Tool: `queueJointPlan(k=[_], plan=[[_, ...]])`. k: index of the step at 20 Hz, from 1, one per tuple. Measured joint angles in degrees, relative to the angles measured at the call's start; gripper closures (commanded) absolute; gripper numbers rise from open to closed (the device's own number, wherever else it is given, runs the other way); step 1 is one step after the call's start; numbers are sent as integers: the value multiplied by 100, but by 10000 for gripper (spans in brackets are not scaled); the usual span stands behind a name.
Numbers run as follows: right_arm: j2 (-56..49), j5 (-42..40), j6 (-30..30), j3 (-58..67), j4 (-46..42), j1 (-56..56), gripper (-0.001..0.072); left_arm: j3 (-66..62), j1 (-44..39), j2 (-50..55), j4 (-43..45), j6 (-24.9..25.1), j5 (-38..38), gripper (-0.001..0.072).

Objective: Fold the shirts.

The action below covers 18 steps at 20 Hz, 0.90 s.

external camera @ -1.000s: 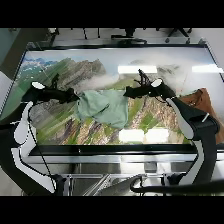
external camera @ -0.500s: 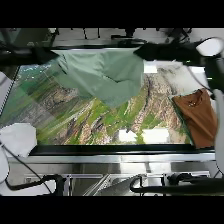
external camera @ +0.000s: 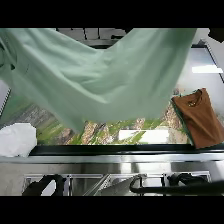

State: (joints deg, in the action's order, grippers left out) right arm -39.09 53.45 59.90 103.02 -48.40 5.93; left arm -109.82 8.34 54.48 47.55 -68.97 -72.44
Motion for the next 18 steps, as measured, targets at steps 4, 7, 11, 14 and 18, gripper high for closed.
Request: queueJointPlan(k=[4, 7, 11, 14, 18], plan=[[-616, 63, 0, 0, -310, 0, 693, 1130, -11, -50, 345, 20, 350, 690], [-1563, 160, 2, -4, -411, 0, 693, 1965, -83, 468, 439, 170, 575, 690], [-3187, 179, 155, -7, -435, 2, 692, 2855, -166, 1657, 487, 424, 955, 689], [-4358, 179, 522, -11, -450, 7, 682, 3062, -114, 2715, 498, 522, 1182, 688], [-5073, 186, 960, -2, -446, 0, 339, 2518, 85, 3803, 494, 538, 979, 1]])
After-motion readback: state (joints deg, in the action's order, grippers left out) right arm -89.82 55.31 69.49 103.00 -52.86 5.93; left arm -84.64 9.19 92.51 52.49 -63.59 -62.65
